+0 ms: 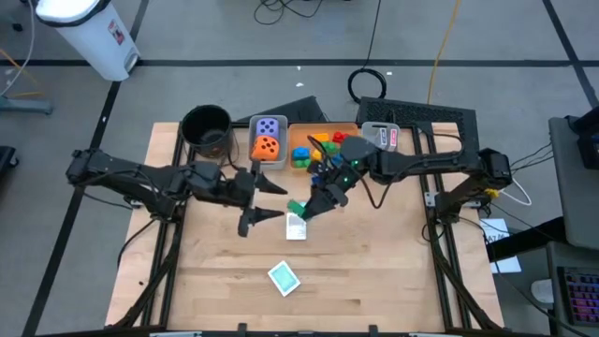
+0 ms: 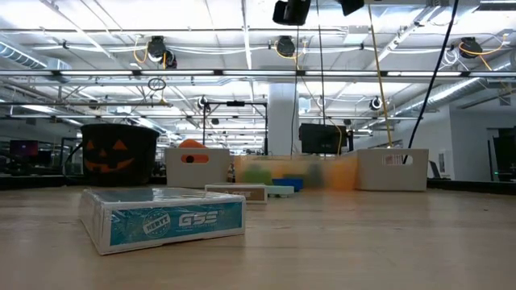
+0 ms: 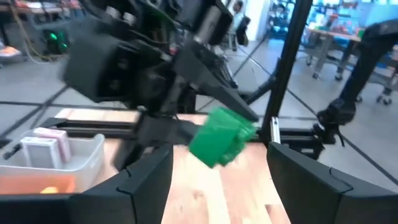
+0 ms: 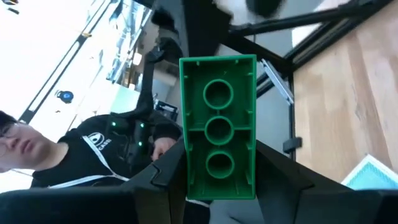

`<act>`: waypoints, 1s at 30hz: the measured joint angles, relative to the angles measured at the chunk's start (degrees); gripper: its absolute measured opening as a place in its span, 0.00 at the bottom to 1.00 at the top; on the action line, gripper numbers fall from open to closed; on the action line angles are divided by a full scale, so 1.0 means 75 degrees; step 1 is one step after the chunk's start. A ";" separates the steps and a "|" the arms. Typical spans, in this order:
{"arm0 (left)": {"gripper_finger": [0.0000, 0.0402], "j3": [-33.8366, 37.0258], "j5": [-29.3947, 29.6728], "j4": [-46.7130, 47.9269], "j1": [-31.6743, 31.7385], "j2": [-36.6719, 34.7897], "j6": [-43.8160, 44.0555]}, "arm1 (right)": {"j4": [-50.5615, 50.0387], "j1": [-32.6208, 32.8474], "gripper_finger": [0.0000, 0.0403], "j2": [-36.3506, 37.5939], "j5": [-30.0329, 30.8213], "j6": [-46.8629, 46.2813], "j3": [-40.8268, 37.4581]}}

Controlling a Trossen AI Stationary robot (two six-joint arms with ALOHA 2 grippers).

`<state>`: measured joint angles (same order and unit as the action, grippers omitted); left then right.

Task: Pick & Place Toys
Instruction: Put the dark green game piece into the orange bin

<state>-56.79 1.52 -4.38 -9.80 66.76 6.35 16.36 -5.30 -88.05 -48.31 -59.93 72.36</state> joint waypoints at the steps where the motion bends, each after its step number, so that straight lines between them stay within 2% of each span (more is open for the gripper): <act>1: 0.66 -0.0090 -0.0068 0.0009 0.0000 0.0110 -0.0002 | 0.0062 -0.0023 0.33 -0.0005 0.0000 -0.0025 0.0000; 6: 0.66 -0.0461 -0.0278 -0.0013 0.0006 0.0603 -0.0309 | 0.0365 -0.0056 0.33 -0.0001 -0.0354 -0.0295 0.0000; 14: 0.66 -0.1010 -0.0429 0.0016 0.0006 0.1047 -0.0808 | 0.0362 -0.0053 0.33 -0.0006 -0.0417 -0.0226 0.0000; 17: 0.64 -0.1095 -0.0711 0.0059 0.0057 0.1161 -0.0810 | 0.0356 -0.0053 0.33 -0.0009 -0.0572 -0.0194 0.0000; 20: 0.57 -0.1111 -0.0866 0.0131 0.0106 0.1210 -0.0788 | 0.0359 -0.0050 0.33 -0.0009 -0.0599 -0.0176 0.0000; 27: 0.32 -0.1114 -0.1058 0.0163 0.0197 0.1210 -0.0695 | 0.0363 -0.0050 0.33 -0.0009 -0.0751 -0.0129 0.0000; 30: 0.26 -0.1114 -0.1313 0.0121 0.0256 0.1210 -0.0764 | 0.0381 -0.0052 0.33 -0.0009 -0.0836 -0.0149 0.0000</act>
<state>-65.14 -8.33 -3.47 -7.88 75.83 0.62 19.21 -5.69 -88.12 -54.59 -61.05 72.36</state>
